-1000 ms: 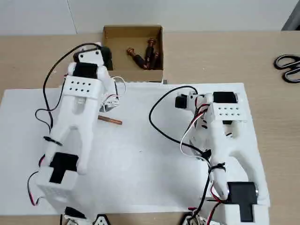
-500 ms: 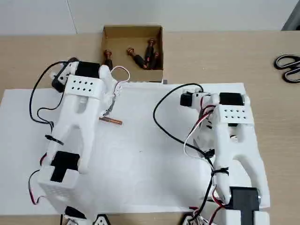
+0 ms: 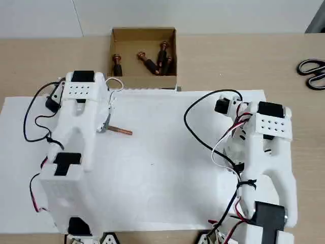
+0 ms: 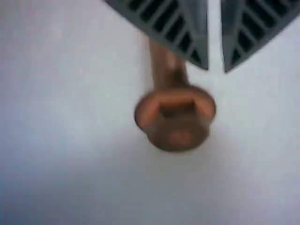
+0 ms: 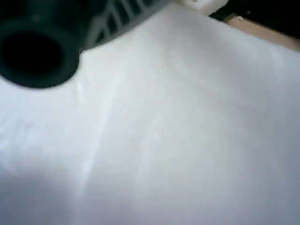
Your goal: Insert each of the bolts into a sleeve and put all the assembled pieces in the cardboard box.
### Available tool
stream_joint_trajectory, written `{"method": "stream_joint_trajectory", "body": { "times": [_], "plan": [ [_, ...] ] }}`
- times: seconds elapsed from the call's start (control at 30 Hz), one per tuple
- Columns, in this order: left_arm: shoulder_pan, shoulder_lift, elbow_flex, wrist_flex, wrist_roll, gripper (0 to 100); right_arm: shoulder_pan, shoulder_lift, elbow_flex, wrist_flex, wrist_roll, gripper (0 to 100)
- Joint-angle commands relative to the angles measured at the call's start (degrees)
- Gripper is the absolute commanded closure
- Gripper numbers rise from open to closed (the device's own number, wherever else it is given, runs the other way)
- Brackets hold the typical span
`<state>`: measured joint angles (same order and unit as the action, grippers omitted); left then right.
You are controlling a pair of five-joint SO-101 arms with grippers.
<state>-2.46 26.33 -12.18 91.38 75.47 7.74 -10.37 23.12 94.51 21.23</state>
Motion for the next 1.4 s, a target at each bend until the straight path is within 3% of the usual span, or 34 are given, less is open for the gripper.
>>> {"method": "stream_joint_trajectory", "body": {
  "times": [0.0,0.33,1.1,1.37],
  "plan": [
    [0.0,0.2,-1.7,-1.7,-2.9,99,0.2,-2.3,-0.5,-1.5,-0.1,99.4],
    [0.1,0.1,-1.7,-2.2,-4.2,82,0.2,-2.3,-0.5,-2.3,-0.2,99.4],
    [3.5,1.5,-12.2,-0.9,-4.6,82,0.2,-1.8,-0.4,-4.0,-0.2,99.5],
    [3.2,4.5,-12.2,-5.4,-4.6,82,0.2,-1.8,-0.4,-4.0,-0.2,99.5]
  ]
}}
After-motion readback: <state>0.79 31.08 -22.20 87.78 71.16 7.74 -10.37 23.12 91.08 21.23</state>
